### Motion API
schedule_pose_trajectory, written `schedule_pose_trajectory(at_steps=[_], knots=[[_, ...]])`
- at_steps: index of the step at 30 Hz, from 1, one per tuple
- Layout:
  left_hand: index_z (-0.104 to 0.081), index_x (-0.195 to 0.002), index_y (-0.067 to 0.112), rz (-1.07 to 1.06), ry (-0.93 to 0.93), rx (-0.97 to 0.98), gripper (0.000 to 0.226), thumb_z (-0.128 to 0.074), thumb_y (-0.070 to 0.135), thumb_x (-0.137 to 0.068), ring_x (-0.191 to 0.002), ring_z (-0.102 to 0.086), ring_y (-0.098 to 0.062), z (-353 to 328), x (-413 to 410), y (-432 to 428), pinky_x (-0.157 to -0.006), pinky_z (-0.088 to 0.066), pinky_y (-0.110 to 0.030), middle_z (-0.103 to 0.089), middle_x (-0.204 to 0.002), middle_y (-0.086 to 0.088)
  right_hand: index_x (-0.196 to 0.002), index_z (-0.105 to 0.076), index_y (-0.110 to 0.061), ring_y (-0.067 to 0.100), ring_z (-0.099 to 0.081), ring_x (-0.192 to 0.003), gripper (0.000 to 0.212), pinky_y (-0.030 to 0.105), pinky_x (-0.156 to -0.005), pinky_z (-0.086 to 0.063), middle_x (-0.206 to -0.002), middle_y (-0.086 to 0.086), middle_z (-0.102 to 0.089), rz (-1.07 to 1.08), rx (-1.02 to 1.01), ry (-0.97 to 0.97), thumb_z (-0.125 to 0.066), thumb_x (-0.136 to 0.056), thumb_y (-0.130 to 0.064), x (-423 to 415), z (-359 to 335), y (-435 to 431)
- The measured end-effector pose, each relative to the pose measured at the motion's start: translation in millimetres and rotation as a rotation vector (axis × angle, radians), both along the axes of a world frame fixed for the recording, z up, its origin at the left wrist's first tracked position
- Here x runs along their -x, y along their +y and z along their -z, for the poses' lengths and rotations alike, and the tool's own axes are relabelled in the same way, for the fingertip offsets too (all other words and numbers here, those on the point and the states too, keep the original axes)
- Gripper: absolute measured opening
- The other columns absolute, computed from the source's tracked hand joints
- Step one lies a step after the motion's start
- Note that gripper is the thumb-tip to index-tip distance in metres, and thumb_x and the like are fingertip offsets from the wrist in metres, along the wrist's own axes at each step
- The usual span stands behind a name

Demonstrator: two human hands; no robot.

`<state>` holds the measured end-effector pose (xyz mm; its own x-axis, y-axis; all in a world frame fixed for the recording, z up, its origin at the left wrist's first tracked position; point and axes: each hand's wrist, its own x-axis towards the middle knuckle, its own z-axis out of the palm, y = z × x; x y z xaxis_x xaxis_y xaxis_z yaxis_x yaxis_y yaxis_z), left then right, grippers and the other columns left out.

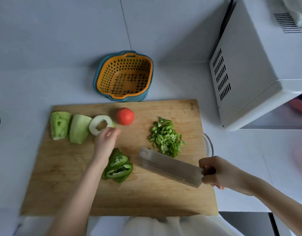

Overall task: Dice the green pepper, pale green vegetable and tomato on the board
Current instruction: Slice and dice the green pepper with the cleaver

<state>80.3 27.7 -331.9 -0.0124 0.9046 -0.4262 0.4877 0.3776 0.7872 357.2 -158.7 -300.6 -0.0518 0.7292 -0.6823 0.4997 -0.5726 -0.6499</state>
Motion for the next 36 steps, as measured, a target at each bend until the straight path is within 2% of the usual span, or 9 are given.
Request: schedule_pose_trajectory(at_steps=[3, 6, 9, 13, 16, 20, 25, 32, 36], knots=[[-0.063, -0.109, 0.017, 0.308, 0.387, -0.186, 0.031, -0.051, 0.042, -0.093, -0.108, -0.056, -0.017, 5.4, 28.2, -18.8, -0.091, -0.044, -0.035, -0.062, -0.113, 0.0, -0.053, -0.033, -0.02, 0.012, -0.039, -0.046, 0.033, 0.023, -0.045, -0.034, -0.051, -0.004, -0.041, -0.116, -0.042, -0.073, -0.057, -0.068, -0.004, -1.9, 5.2, 10.1], [-0.052, -0.131, 0.019, 0.433, 0.473, -0.117, 0.053, -0.051, 0.052, -0.089, -0.121, -0.047, -0.018, 2.8, 44.2, -34.5, -0.098, -0.037, -0.033, -0.053, -0.13, -0.002, -0.056, -0.035, -0.019, 0.01, -0.038, -0.044, 0.03, 0.022, -0.044, -0.035, -0.051, -0.003, -0.044, -0.132, -0.084, -0.119, -0.057, -0.072, -0.005, -6.6, 7.3, 20.2], [-0.028, -0.146, 0.024, 0.477, 0.539, 0.021, 0.093, -0.052, 0.073, -0.071, -0.134, -0.031, -0.024, 4.2, 51.3, -48.9, -0.108, -0.031, -0.043, -0.036, -0.145, -0.004, -0.062, -0.037, -0.013, 0.013, -0.041, -0.044, 0.023, 0.024, -0.043, -0.036, -0.055, 0.002, -0.047, -0.072, -0.136, -0.135, -0.054, -0.075, -0.004, -12.1, 5.7, 28.3], [0.0, -0.151, 0.028, 0.611, 0.756, 0.076, 0.12, -0.057, 0.081, -0.06, -0.141, -0.012, -0.027, 12.5, 45.5, -60.6, -0.11, -0.024, -0.046, -0.014, -0.154, -0.003, -0.065, -0.039, -0.013, 0.015, -0.041, -0.048, 0.022, 0.024, -0.045, -0.035, -0.058, 0.004, -0.047, -0.065, -0.171, -0.126, -0.054, -0.078, -0.005, -10.5, 0.5, 29.2], [0.006, -0.15, 0.025, 0.665, 0.84, -0.01, 0.129, -0.06, 0.083, -0.056, -0.14, -0.013, -0.027, 19.3, 42.2, -68.6, -0.11, -0.025, -0.046, -0.01, -0.155, -0.003, -0.065, -0.04, -0.015, 0.015, -0.04, -0.053, 0.024, 0.022, -0.049, -0.032, -0.059, 0.002, -0.047, -0.123, -0.218, -0.201, -0.057, -0.081, -0.015, 5.0, 1.3, 21.3], [0.001, -0.151, 0.018, 0.749, 1.0, -0.158, 0.125, -0.053, 0.085, -0.06, -0.135, -0.025, -0.026, 30.0, 41.7, -80.5, -0.106, -0.028, -0.043, -0.02, -0.152, -0.005, -0.062, -0.034, -0.025, 0.02, -0.048, -0.059, 0.029, 0.03, -0.055, -0.038, -0.057, -0.002, -0.048, -0.15, -0.321, -0.361, -0.053, -0.084, -0.023, 39.3, 11.5, 9.4], [-0.047, -0.135, 0.005, 0.777, 1.001, -0.37, 0.106, -0.032, 0.085, -0.066, -0.092, -0.06, -0.029, 36.1, 55.1, -79.4, -0.076, -0.047, -0.042, -0.062, -0.114, -0.01, -0.074, -0.038, -0.02, 0.015, -0.041, -0.052, 0.017, 0.02, -0.044, -0.024, -0.056, -0.008, -0.04, -0.098, -0.328, -0.45, -0.048, -0.087, -0.022, 77.7, 16.2, 5.5], [-0.029, -0.145, 0.009, 0.718, 0.78, -0.367, 0.099, -0.063, 0.065, -0.071, -0.12, -0.042, -0.027, 39.7, 50.2, -73.0, -0.099, -0.035, -0.038, -0.045, -0.135, -0.006, -0.1, -0.049, -0.016, 0.024, -0.048, -0.067, 0.013, 0.029, -0.052, -0.037, -0.079, 0.004, -0.058, -0.111, -0.18, -0.578, -0.042, -0.093, -0.024, 121.2, 15.7, 16.2], [-0.024, -0.146, 0.009, 0.86, 0.703, -0.474, 0.085, -0.059, 0.053, -0.082, -0.123, -0.036, -0.025, 45.6, 35.4, -72.5, -0.102, -0.03, -0.035, -0.04, -0.137, -0.005, -0.063, -0.034, -0.021, 0.017, -0.04, -0.054, 0.034, 0.026, -0.045, -0.029, -0.061, -0.003, -0.043, -0.025, -0.159, -0.615, -0.037, -0.096, -0.022, 134.4, 18.2, 11.6]])
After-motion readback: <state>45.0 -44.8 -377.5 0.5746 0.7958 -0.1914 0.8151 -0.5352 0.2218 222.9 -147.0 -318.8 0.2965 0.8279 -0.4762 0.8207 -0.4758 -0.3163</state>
